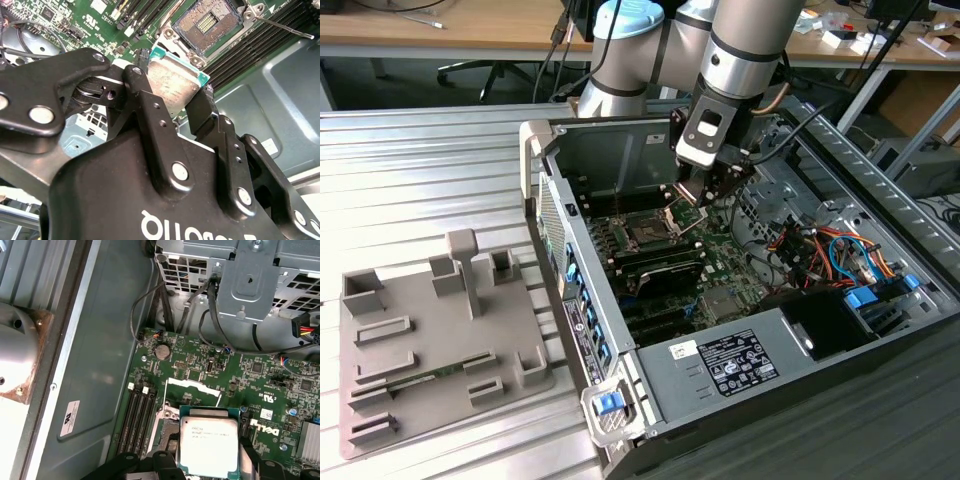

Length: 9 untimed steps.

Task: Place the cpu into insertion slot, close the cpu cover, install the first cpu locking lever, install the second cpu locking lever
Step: 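Place the cpu into insertion slot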

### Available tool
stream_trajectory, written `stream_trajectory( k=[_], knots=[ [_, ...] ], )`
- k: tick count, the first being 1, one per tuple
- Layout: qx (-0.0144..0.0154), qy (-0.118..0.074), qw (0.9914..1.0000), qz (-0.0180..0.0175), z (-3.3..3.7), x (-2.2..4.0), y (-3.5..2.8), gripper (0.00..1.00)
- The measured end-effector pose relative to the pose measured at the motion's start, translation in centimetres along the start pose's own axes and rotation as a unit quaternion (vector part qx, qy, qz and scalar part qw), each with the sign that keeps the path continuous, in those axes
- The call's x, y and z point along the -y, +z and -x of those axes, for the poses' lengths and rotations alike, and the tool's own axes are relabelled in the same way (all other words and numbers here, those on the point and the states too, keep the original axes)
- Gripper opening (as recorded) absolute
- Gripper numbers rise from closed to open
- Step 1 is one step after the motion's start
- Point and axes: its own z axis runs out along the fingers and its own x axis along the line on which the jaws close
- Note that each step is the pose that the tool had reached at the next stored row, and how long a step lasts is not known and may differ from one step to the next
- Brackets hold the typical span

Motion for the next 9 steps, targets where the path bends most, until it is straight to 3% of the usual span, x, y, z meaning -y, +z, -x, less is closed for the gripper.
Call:
stream_trajectory(
  k=[7, 9],
  knots=[
    [0.0007, 0.008, 0.99997, 0.0002, 0.00, 0.00, 0.00, 0.55],
    [0.0028, 0.032, 0.99949, 0.0006, 0.00, 0.00, 0.02, 0.55]
  ],
)
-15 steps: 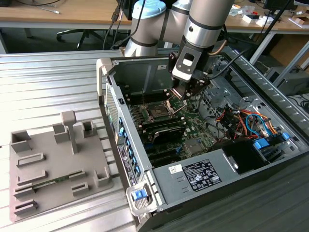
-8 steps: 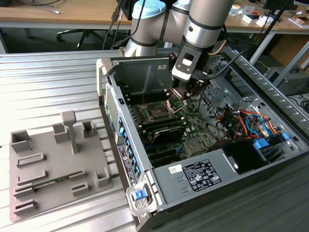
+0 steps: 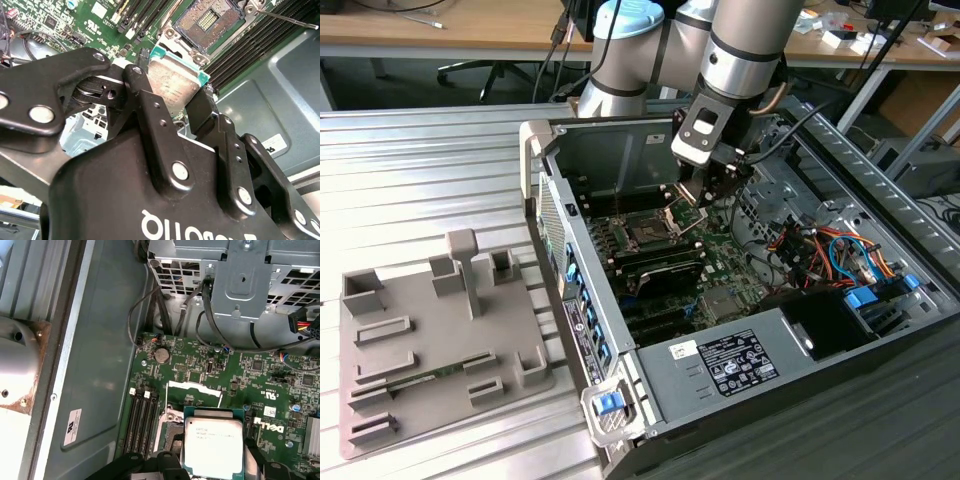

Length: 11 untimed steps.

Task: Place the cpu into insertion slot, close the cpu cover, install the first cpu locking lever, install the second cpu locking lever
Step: 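Place the cpu into insertion slot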

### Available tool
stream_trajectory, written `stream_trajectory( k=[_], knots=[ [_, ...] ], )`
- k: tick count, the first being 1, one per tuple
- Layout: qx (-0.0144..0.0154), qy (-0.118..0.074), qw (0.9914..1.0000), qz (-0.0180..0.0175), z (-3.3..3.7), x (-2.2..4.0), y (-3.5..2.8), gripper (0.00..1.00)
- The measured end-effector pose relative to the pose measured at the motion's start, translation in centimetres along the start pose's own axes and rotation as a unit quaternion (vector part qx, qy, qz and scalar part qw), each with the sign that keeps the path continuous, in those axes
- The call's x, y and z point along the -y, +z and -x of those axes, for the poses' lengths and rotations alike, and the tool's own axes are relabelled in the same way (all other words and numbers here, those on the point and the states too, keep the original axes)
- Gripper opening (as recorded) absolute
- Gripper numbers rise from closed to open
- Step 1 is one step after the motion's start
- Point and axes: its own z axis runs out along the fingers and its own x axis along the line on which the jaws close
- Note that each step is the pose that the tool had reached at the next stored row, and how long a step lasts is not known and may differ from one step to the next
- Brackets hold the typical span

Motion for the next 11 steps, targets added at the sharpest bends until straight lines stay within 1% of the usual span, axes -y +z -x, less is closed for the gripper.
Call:
stream_trajectory(
  k=[11],
  knots=[
    [0.0015, 0.016, 0.99987, 0.0003, 0.00, 0.00, 0.01, 0.55]
  ],
)
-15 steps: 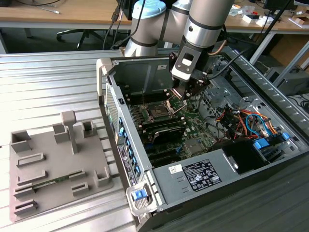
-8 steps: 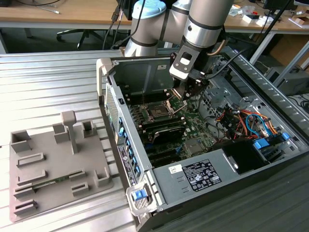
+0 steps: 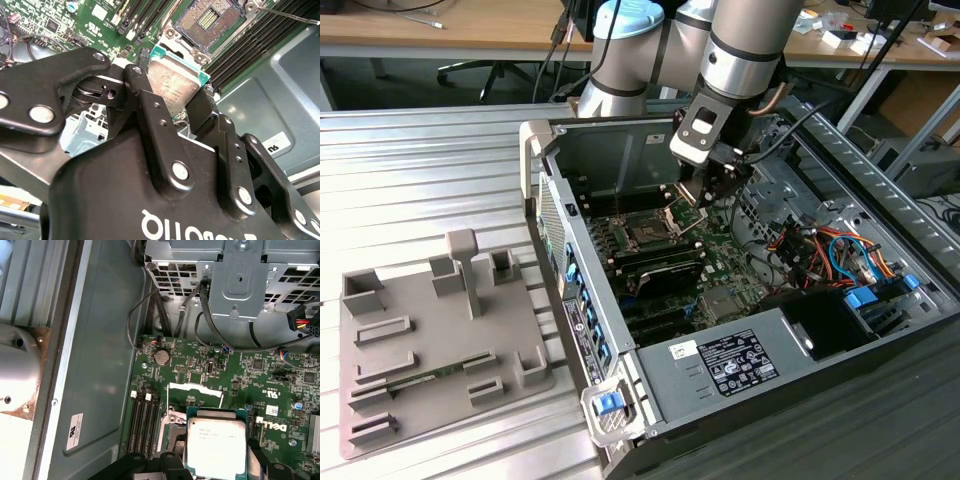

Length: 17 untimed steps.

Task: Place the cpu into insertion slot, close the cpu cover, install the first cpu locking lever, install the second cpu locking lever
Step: 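Place the cpu into insertion slot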

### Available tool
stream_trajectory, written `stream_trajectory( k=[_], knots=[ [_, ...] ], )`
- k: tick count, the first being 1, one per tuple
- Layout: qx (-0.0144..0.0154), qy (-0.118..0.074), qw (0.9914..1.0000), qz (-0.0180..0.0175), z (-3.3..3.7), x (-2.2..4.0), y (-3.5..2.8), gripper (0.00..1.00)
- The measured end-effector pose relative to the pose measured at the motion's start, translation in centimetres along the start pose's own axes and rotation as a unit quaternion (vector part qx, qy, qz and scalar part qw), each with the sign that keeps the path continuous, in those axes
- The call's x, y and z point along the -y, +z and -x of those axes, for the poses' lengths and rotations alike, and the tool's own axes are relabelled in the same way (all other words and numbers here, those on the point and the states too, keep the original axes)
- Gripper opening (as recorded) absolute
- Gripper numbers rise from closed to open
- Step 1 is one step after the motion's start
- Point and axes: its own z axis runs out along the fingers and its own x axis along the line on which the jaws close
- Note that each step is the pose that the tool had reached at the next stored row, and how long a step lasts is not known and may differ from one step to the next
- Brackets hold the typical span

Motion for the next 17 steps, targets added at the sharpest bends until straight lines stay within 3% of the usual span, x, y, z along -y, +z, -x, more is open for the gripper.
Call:
stream_trajectory(
  k=[17],
  knots=[
    [0.0030, 0.034, 0.99943, 0.0007, 0.00, 0.00, 0.03, 0.55]
  ],
)
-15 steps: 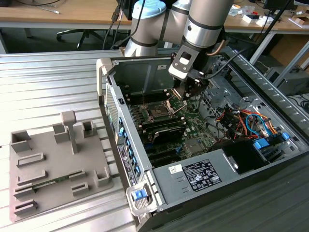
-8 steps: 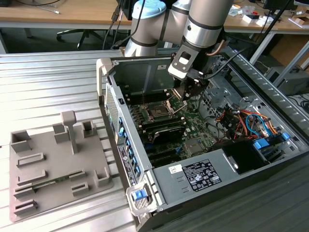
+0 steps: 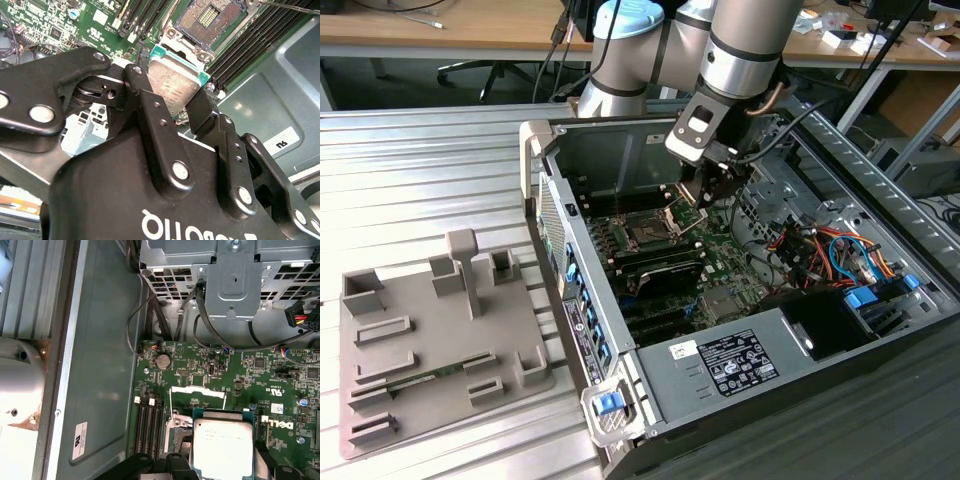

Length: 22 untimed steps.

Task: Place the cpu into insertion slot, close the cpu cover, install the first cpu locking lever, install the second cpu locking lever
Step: 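Place the cpu into insertion slot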

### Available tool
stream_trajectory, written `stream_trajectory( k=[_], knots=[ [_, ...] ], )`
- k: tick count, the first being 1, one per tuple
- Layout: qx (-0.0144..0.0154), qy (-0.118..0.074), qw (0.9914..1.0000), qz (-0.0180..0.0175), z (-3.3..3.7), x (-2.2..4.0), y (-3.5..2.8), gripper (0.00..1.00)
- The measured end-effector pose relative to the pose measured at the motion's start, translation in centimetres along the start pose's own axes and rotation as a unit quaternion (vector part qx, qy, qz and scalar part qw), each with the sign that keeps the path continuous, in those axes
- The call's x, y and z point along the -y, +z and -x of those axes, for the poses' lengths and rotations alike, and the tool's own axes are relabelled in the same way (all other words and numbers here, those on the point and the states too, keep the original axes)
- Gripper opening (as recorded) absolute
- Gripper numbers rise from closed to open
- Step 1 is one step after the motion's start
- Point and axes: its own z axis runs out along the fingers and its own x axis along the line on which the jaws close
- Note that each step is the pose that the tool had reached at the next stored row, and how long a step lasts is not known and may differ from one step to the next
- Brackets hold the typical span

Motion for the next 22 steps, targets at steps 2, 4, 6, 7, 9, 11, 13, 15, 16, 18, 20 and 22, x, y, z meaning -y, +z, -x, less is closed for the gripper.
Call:
stream_trajectory(
  k=[2, 4, 6, 7, 9, 11, 13, 15, 16, 18, 20, 22],
  knots=[
    [0.0004, 0.005, 0.99999, 0.0001, 0.00, 0.00, 0.00, 0.55],
    [0.0008, 0.009, 0.99996, 0.0001, 0.00, 0.00, 0.01, 0.55],
    [0.0014, 0.015, 0.99988, 0.0003, 0.00, 0.00, 0.02, 0.55],
    [0.0015, 0.017, 0.99986, 0.0003, 0.00, 0.00, 0.02, 0.55],
    [0.0018, 0.020, 0.99979, 0.0004, 0.00, 0.00, 0.02, 0.55],
    [0.0021, 0.024, 0.99971, 0.0004, 0.00, 0.00, 0.02, 0.55],
    [0.0028, 0.031, 0.99952, 0.0006, 0.00, 0.00, 0.03, 0.55],
    [0.0032, 0.035, 0.99937, 0.0007, 0.00, 0.00, 0.03, 0.55],
    [0.0032, 0.036, 0.99936, 0.0007, 0.00, 0.00, 0.04, 0.55],
    [0.0032, 0.036, 0.99936, 0.0007, 0.00, 0.00, 0.06, 0.55],
    [0.0032, 0.036, 0.99936, 0.0007, 0.00, 0.01, 0.09, 0.55],
    [0.0032, 0.036, 0.99936, 0.0007, 0.00, 0.01, 0.13, 0.55]
  ],
)
